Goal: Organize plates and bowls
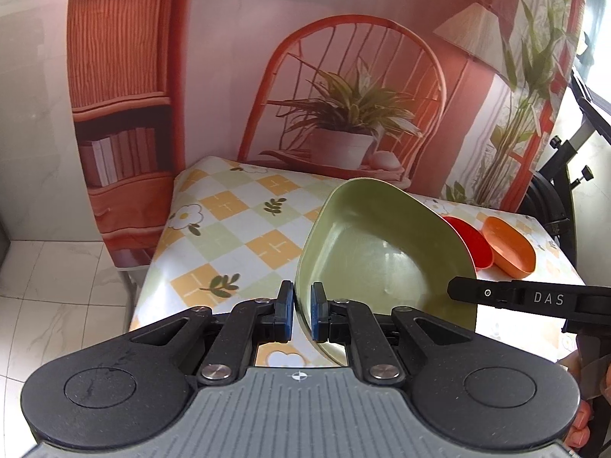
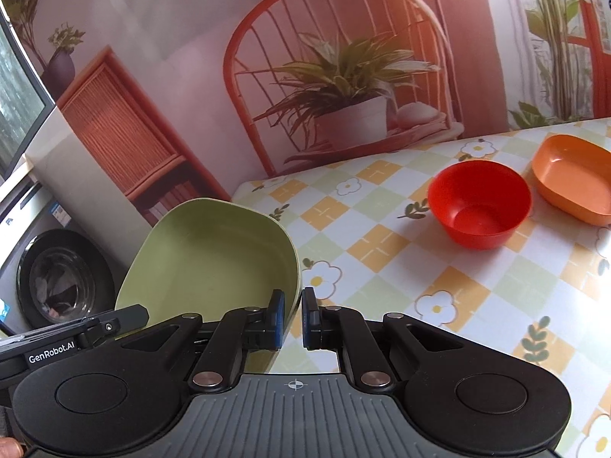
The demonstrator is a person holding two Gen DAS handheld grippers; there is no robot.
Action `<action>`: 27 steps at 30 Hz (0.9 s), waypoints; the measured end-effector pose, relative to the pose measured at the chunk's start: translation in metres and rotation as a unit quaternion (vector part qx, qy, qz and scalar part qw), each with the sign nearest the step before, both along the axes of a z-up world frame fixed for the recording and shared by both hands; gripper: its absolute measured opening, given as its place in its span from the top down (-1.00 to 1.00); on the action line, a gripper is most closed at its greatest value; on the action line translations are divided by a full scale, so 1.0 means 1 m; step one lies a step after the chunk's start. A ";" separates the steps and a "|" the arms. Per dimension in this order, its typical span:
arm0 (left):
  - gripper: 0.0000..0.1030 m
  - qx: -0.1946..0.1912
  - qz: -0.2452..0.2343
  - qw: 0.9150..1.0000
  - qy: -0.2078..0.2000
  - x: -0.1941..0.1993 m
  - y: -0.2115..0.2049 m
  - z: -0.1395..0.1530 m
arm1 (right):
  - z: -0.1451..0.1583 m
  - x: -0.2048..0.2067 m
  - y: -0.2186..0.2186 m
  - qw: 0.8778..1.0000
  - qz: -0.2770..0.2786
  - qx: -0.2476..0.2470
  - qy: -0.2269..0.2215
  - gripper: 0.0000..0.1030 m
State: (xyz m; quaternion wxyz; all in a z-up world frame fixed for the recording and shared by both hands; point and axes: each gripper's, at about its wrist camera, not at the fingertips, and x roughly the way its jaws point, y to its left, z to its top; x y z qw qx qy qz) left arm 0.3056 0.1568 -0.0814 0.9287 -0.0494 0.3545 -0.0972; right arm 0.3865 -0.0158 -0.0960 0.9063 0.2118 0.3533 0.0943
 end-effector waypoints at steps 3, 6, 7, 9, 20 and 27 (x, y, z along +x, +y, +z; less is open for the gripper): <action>0.81 -0.002 -0.016 1.000 0.003 -0.005 -0.022 -0.001 | 0.004 -0.012 -0.028 1.000 -0.011 0.006 0.002 0.83; 0.81 -0.002 -0.028 1.000 0.006 -0.009 -0.042 -0.004 | 0.005 -0.025 -0.052 1.000 -0.018 0.009 0.006 0.83; 0.81 -0.004 -0.031 0.999 0.008 -0.011 -0.048 -0.007 | 0.005 -0.030 -0.059 1.000 -0.020 0.011 0.009 0.83; 0.81 -0.006 -0.034 0.999 0.014 -0.014 -0.058 -0.010 | 0.001 -0.039 -0.072 0.999 -0.022 0.017 0.015 0.83; 0.81 0.010 -0.065 0.997 0.045 -0.032 -0.096 -0.032 | -0.019 -0.083 -0.114 0.997 -0.018 0.035 0.062 0.81; 0.81 0.020 -0.075 0.995 0.057 -0.041 -0.108 -0.044 | -0.032 -0.098 -0.126 0.995 -0.021 0.050 0.087 0.81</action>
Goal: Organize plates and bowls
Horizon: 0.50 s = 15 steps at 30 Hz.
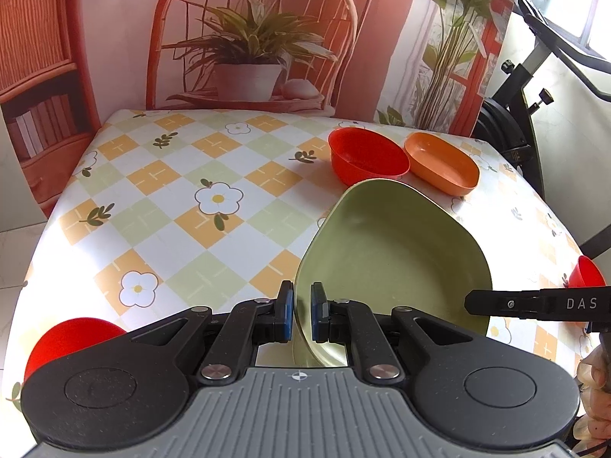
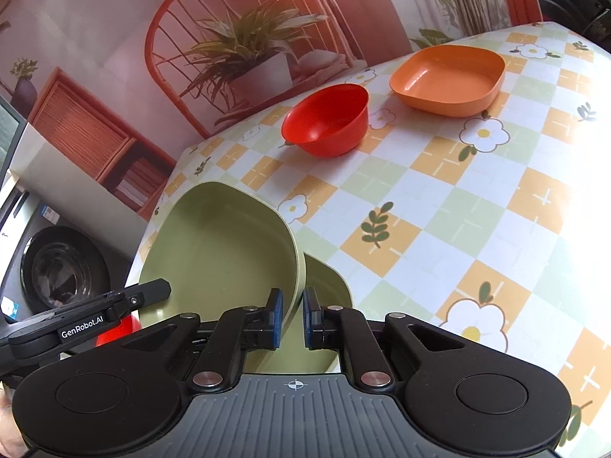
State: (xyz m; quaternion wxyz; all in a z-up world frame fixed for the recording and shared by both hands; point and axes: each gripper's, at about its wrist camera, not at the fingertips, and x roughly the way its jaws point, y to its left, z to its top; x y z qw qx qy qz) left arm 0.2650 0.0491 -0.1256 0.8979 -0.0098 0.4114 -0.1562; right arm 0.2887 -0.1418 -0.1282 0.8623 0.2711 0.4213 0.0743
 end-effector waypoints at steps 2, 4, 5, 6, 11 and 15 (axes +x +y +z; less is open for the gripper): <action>0.81 -0.001 0.000 1.000 0.007 -0.001 -0.001 -0.004 | -0.005 -0.002 -0.002 1.000 -0.001 0.005 0.009 0.81; 0.81 0.003 -0.002 1.000 0.013 -0.002 -0.003 -0.008 | -0.011 -0.004 -0.005 1.000 -0.002 0.009 0.021 0.81; 0.81 0.005 -0.002 1.000 0.015 -0.003 -0.004 -0.010 | -0.014 -0.004 -0.006 1.000 -0.002 0.010 0.026 0.81; 0.81 0.006 -0.003 1.000 0.018 -0.003 -0.005 -0.012 | -0.017 -0.005 -0.006 0.999 -0.002 0.011 0.031 0.80; 0.81 0.008 -0.002 1.000 0.023 -0.004 -0.008 -0.019 | -0.027 -0.008 -0.007 0.999 -0.006 0.017 0.046 0.80; 0.80 0.017 -0.004 1.000 0.019 -0.007 -0.012 -0.022 | -0.028 -0.009 -0.007 0.999 -0.007 0.008 0.045 0.81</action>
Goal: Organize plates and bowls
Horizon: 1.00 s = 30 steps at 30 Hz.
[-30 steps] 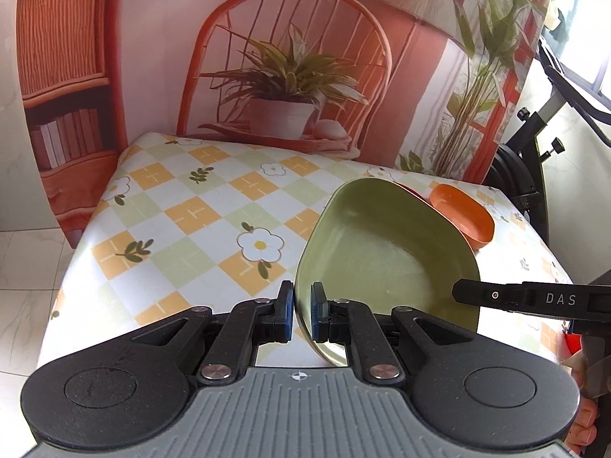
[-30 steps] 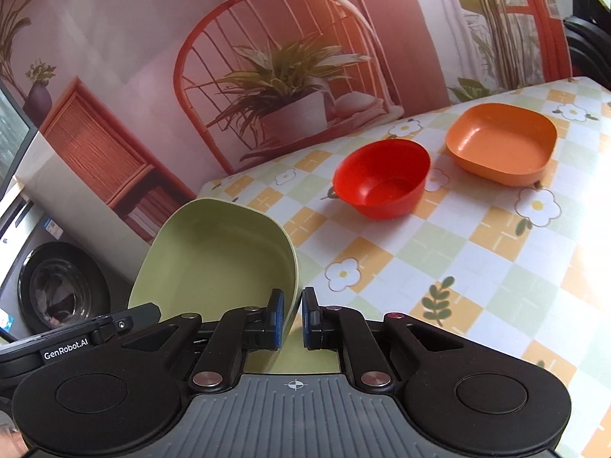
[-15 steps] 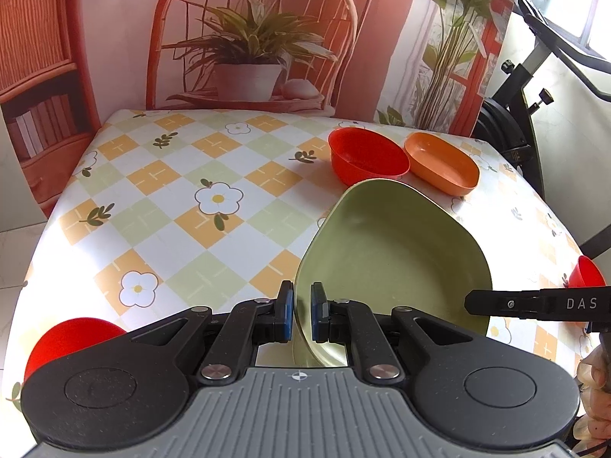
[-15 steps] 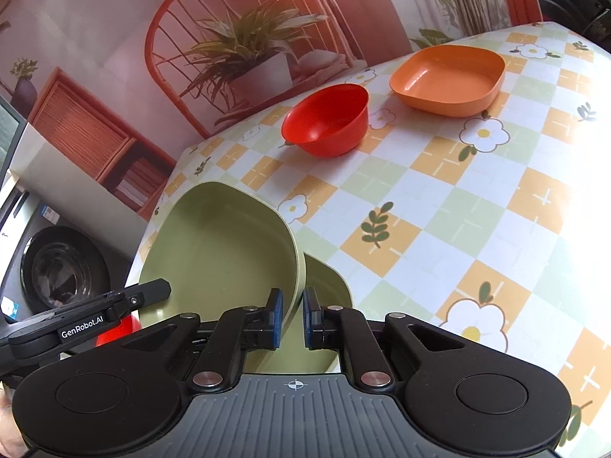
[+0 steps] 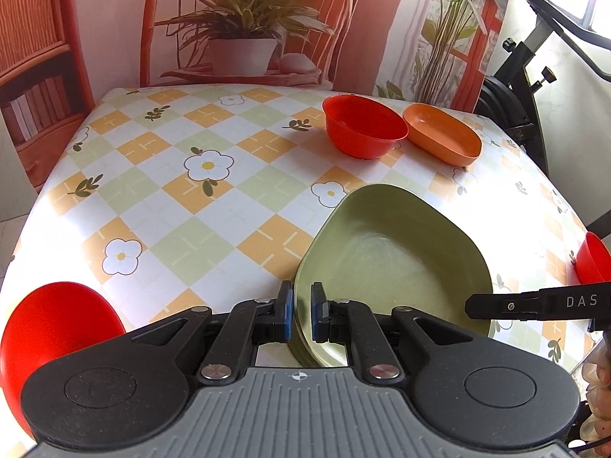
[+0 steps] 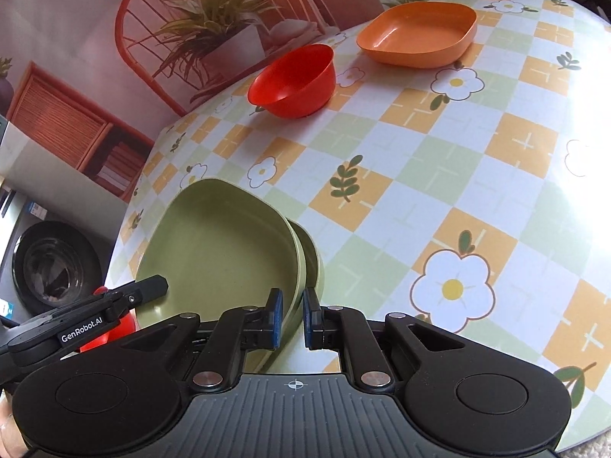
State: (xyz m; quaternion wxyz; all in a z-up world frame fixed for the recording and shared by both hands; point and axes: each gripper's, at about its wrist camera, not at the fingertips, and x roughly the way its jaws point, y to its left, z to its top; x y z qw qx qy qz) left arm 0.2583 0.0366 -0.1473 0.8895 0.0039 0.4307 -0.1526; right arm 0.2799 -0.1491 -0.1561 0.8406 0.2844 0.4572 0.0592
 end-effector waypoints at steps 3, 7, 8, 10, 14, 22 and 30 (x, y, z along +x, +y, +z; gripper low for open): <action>0.80 0.006 0.000 1.000 -0.002 -0.002 -0.002 -0.002 | -0.001 0.001 0.001 1.000 0.003 -0.009 -0.002 0.81; 0.80 0.015 -0.001 1.000 -0.004 -0.005 -0.003 -0.005 | -0.001 0.001 0.002 1.000 0.007 -0.015 -0.004 0.81; 0.80 0.017 -0.001 1.000 -0.005 -0.005 -0.003 -0.005 | -0.001 0.001 0.002 1.000 0.007 -0.016 -0.005 0.81; 0.80 0.018 -0.002 1.000 -0.005 -0.005 -0.002 -0.005 | 0.000 0.001 0.002 1.000 0.007 -0.017 -0.005 0.81; 0.80 0.020 -0.002 1.000 -0.005 -0.005 -0.002 -0.006 | -0.001 0.002 0.003 1.000 0.008 -0.020 -0.004 0.81; 0.80 0.021 0.002 1.000 -0.002 -0.003 -0.001 -0.008 | -0.001 0.002 0.003 1.000 0.009 -0.021 -0.003 0.81; 0.79 0.027 0.004 1.000 -0.007 -0.003 -0.001 -0.009 | -0.001 0.002 0.004 1.000 0.010 -0.022 -0.003 0.78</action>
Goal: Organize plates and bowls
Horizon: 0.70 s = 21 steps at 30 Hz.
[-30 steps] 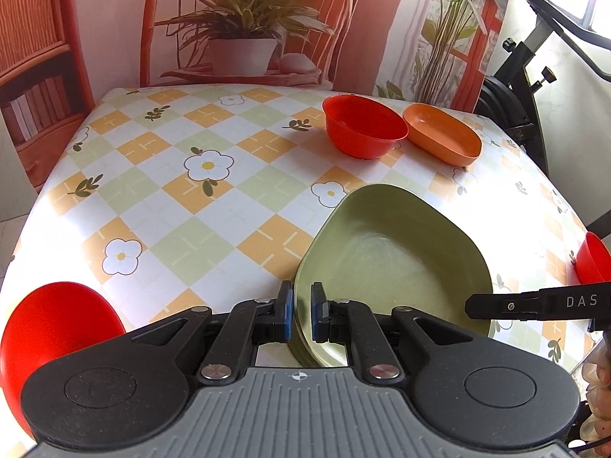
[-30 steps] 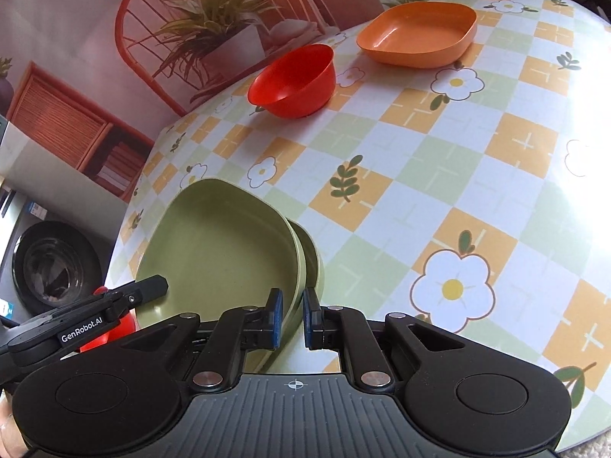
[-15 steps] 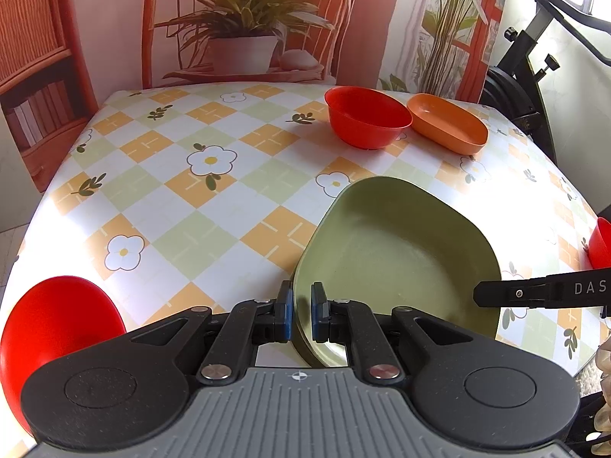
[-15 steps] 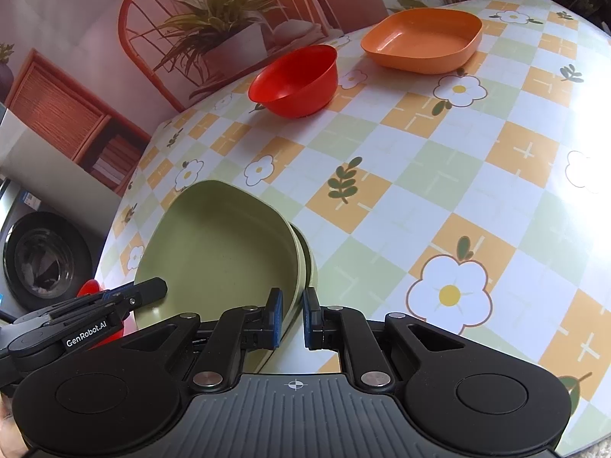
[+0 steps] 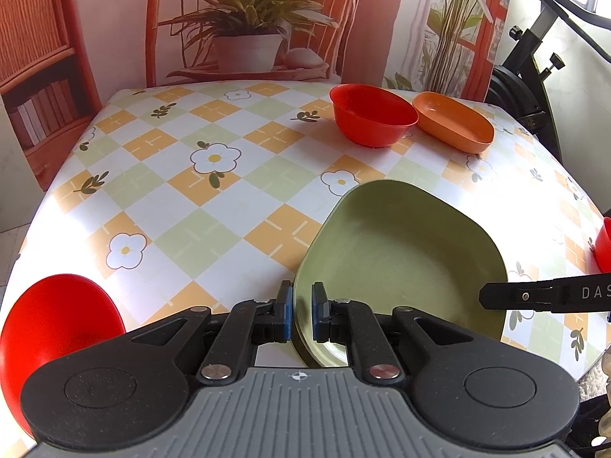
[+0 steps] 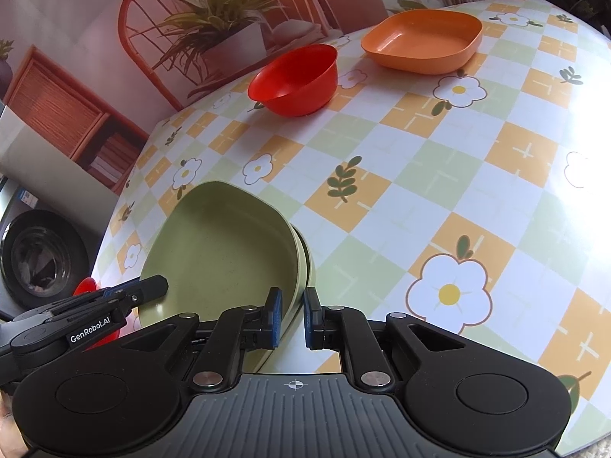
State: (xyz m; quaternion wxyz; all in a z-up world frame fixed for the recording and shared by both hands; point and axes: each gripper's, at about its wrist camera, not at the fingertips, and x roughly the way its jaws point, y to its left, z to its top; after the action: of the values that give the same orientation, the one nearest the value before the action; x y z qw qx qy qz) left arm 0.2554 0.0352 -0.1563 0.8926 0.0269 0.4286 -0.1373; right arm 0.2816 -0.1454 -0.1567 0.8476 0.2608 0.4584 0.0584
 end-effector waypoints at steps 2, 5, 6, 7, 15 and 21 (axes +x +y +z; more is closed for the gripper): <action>0.79 0.001 0.002 1.000 0.000 0.000 0.001 0.000 | 0.000 0.000 -0.001 1.000 -0.001 0.002 -0.001 0.76; 0.79 0.003 0.003 1.000 0.002 -0.001 0.003 0.000 | 0.000 0.000 -0.001 1.000 -0.001 0.003 -0.003 0.74; 0.79 0.003 0.003 1.000 0.002 -0.001 0.003 0.000 | 0.000 0.000 -0.001 1.000 -0.001 0.003 -0.003 0.73; 0.79 0.003 0.004 1.000 0.003 -0.001 0.003 -0.001 | 0.000 0.000 -0.001 1.000 -0.002 0.002 -0.003 0.71; 0.79 0.003 0.008 1.000 0.004 0.000 0.004 -0.001 | 0.006 -0.002 -0.007 1.000 -0.022 -0.012 -0.015 0.58; 0.79 -0.001 0.013 1.000 0.007 0.001 0.006 -0.002 | 0.008 -0.004 -0.008 0.999 -0.023 -0.014 -0.037 0.91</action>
State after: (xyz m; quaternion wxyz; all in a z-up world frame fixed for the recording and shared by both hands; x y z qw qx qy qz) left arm 0.2568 0.0412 -0.1584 0.8915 0.0193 0.4348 -0.1260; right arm 0.2778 -0.1533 -0.1487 0.8685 0.2573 0.4215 0.0424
